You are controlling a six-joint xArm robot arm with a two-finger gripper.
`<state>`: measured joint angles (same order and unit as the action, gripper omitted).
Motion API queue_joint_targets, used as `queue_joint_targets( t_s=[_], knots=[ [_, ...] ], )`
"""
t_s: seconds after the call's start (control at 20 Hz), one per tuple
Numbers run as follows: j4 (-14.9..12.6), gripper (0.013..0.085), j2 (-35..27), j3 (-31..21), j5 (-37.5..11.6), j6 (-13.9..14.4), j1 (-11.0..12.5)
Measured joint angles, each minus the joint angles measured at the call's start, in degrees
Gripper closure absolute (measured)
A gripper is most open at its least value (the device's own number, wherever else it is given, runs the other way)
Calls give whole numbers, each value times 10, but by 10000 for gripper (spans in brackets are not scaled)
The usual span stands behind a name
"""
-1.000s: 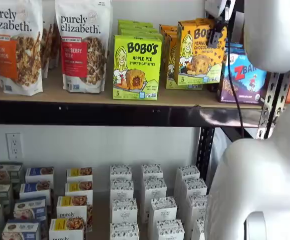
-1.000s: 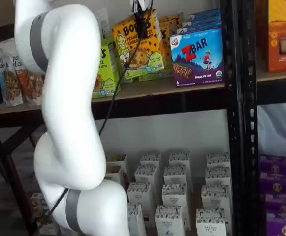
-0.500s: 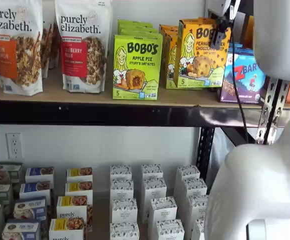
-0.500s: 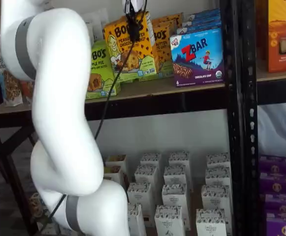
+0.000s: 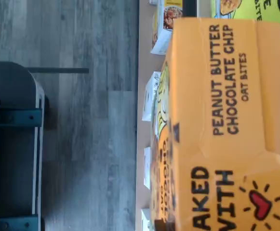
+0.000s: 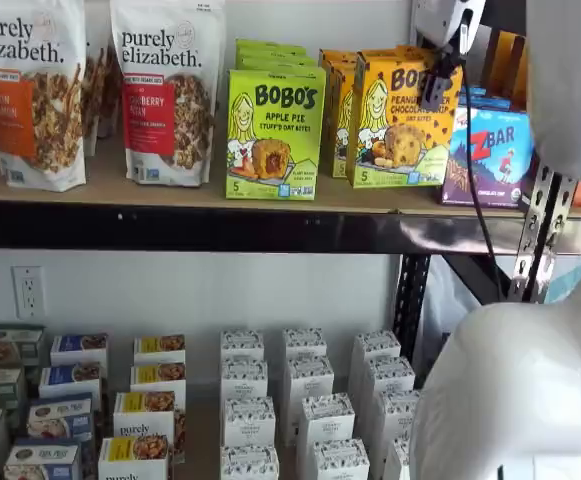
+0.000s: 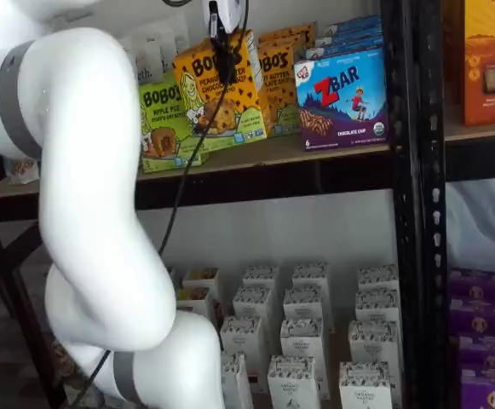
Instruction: Pick up the orange box on the top shelf, the fifth box from the left
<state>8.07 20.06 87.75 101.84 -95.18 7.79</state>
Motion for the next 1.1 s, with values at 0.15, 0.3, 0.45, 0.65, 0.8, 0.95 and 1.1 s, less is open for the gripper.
queue_joint_targets(
  t_s=[0.15,0.3,0.45,0.65,0.8,0.95,1.1],
  knots=[
    [-14,610,7,-16,-12,6,-11],
    [-33,610,8,-20,-11,8,-18],
    [-42,610,2,-15,3,7,-19],
    [-54,610,-3,-15,14,3,-20],
    [-57,610,-2,-21,11,2,-19],
    [-55,610,-2,-23,10,1,-18],
    [-54,610,-1,-25,8,0,-17]
  ],
)
